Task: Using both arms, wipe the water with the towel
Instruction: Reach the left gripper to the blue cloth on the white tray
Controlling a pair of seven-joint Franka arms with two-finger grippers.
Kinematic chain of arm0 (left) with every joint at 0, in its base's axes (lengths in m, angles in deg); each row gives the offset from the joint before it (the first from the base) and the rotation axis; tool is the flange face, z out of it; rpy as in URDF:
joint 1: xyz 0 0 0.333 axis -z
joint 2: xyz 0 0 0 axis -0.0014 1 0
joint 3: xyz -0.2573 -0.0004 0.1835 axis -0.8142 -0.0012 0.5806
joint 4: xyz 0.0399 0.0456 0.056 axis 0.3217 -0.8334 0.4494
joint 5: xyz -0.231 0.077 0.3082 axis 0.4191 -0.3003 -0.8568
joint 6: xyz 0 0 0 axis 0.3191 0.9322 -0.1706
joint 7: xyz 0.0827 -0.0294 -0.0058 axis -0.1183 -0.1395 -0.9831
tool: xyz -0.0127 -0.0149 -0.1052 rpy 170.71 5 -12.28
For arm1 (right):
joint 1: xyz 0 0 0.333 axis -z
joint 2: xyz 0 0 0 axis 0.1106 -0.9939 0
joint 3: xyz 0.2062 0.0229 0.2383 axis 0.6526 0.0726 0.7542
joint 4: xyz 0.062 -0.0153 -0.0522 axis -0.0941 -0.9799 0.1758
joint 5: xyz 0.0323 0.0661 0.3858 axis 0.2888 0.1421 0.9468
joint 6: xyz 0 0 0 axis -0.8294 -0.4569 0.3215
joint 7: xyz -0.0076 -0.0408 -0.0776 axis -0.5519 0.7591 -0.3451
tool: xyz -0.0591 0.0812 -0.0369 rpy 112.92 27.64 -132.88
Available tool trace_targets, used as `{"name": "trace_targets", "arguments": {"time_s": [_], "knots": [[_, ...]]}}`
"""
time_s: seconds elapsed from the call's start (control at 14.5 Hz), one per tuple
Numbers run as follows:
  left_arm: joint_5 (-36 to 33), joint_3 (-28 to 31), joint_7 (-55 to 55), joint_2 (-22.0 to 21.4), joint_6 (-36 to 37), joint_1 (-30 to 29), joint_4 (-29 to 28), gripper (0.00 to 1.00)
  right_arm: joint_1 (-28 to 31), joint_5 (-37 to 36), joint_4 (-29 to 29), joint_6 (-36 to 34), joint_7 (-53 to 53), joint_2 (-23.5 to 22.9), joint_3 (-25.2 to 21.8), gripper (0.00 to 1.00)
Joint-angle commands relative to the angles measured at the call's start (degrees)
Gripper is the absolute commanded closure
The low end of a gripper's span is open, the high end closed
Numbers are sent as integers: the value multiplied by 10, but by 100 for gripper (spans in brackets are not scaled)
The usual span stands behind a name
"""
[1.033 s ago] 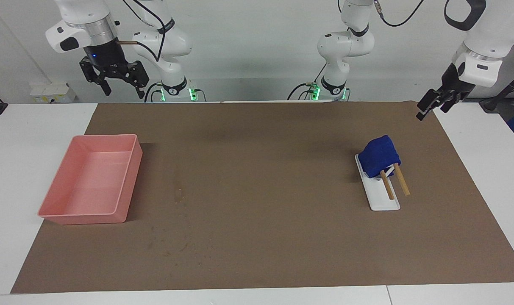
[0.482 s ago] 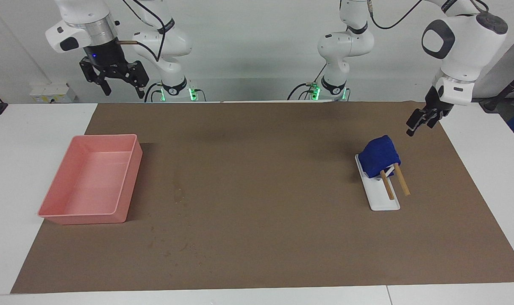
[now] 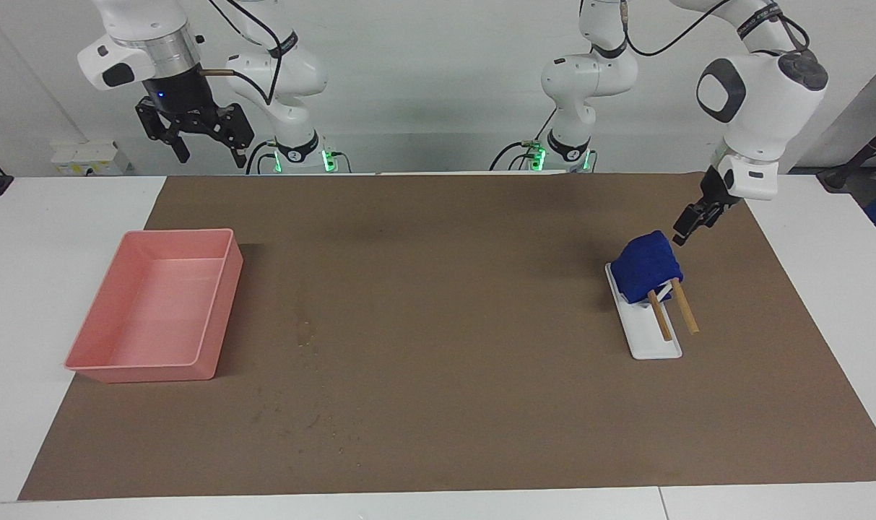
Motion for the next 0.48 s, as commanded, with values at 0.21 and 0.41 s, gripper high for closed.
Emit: {"name": "trace_targets", "arguments": {"time_s": [0.21,0.41], "knots": [[-7,7,117,17,-45,15,-40,0,5,-2,-2,-9,-8,7,1,0],[-44,6,135,20,-41,14,-40,0,5,-2,-2,-9,-8,7,1,0]]}}
